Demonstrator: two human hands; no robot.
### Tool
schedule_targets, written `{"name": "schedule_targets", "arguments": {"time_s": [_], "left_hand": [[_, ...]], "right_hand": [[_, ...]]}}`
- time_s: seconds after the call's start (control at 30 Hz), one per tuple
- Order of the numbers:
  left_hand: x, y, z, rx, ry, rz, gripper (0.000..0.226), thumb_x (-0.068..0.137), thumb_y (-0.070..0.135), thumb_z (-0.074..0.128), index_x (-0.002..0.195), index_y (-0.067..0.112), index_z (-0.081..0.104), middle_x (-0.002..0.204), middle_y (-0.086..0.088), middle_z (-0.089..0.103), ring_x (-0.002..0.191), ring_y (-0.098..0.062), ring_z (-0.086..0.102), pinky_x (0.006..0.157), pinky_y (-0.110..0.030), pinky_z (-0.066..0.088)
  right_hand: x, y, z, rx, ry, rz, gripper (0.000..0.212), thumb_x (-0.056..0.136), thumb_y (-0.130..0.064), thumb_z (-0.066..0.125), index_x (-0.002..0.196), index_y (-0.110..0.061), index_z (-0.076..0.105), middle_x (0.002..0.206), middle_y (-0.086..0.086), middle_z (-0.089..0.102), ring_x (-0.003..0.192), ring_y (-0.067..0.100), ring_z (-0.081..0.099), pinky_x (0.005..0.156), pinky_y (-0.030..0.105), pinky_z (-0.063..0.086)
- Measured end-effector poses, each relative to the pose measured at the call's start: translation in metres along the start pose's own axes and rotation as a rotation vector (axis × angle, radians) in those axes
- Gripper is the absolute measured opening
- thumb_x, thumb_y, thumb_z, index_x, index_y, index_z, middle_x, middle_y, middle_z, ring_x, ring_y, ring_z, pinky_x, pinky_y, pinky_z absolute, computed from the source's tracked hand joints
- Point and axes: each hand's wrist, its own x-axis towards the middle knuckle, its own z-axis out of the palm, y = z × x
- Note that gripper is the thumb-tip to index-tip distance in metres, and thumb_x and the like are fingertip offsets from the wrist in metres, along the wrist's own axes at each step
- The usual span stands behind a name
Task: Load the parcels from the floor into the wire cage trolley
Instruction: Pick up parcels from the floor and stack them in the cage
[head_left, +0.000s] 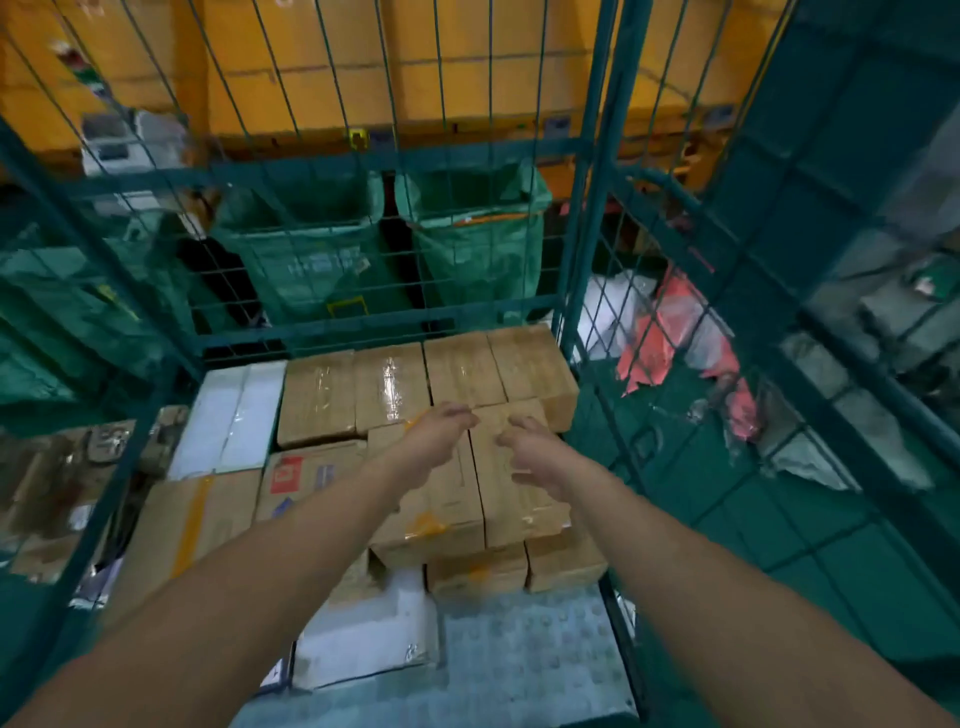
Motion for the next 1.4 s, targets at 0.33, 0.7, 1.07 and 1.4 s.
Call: {"name": "schedule_targets", "arguments": {"time_s": [0.33, 0.7, 1.07, 1.4], "left_hand": [[-0.043, 0.051, -0.002, -0.135, -0.139, 0.159, 0.04, 0.103, 0.039, 0.058, 0.14, 0.026, 0.054, 0.143, 0.001, 0.052, 0.133, -0.02, 0.047, 0.107, -0.036, 0.045], [-0.064, 0.055, 0.079, 0.136, -0.599, 0.286, 0.025, 0.104, 0.02, 0.057, 0.127, 0.016, 0.061, 0.113, -0.004, 0.057, 0.098, -0.017, 0.057, 0.093, -0.033, 0.047], [-0.159, -0.009, 0.17, 0.51, -0.969, 0.345, 0.009, 0.101, 0.034, 0.061, 0.107, 0.027, 0.063, 0.11, 0.007, 0.06, 0.113, -0.016, 0.053, 0.091, -0.032, 0.042], [-0.265, -0.088, 0.251, 0.776, -1.254, 0.419, 0.029, 0.102, 0.036, 0.059, 0.127, 0.021, 0.061, 0.125, 0.004, 0.057, 0.117, -0.017, 0.053, 0.098, -0.034, 0.046]], "right_hand": [[-0.07, -0.034, 0.004, 0.312, 0.118, -0.062, 0.038, 0.103, -0.033, 0.056, 0.14, -0.031, 0.049, 0.134, 0.0, 0.055, 0.114, 0.022, 0.058, 0.079, 0.032, 0.055], [-0.145, 0.03, -0.021, 0.596, 0.537, -0.046, 0.025, 0.101, -0.028, 0.059, 0.126, -0.025, 0.059, 0.115, 0.001, 0.065, 0.094, 0.018, 0.06, 0.081, 0.034, 0.051], [-0.283, 0.164, 0.015, 0.919, 0.977, 0.04, 0.011, 0.102, -0.018, 0.052, 0.104, -0.022, 0.062, 0.106, 0.004, 0.057, 0.096, 0.02, 0.053, 0.087, 0.036, 0.048], [-0.419, 0.296, 0.071, 1.196, 1.31, 0.15, 0.028, 0.102, -0.03, 0.057, 0.127, -0.017, 0.06, 0.126, 0.005, 0.06, 0.115, 0.023, 0.058, 0.102, 0.041, 0.052]]}}
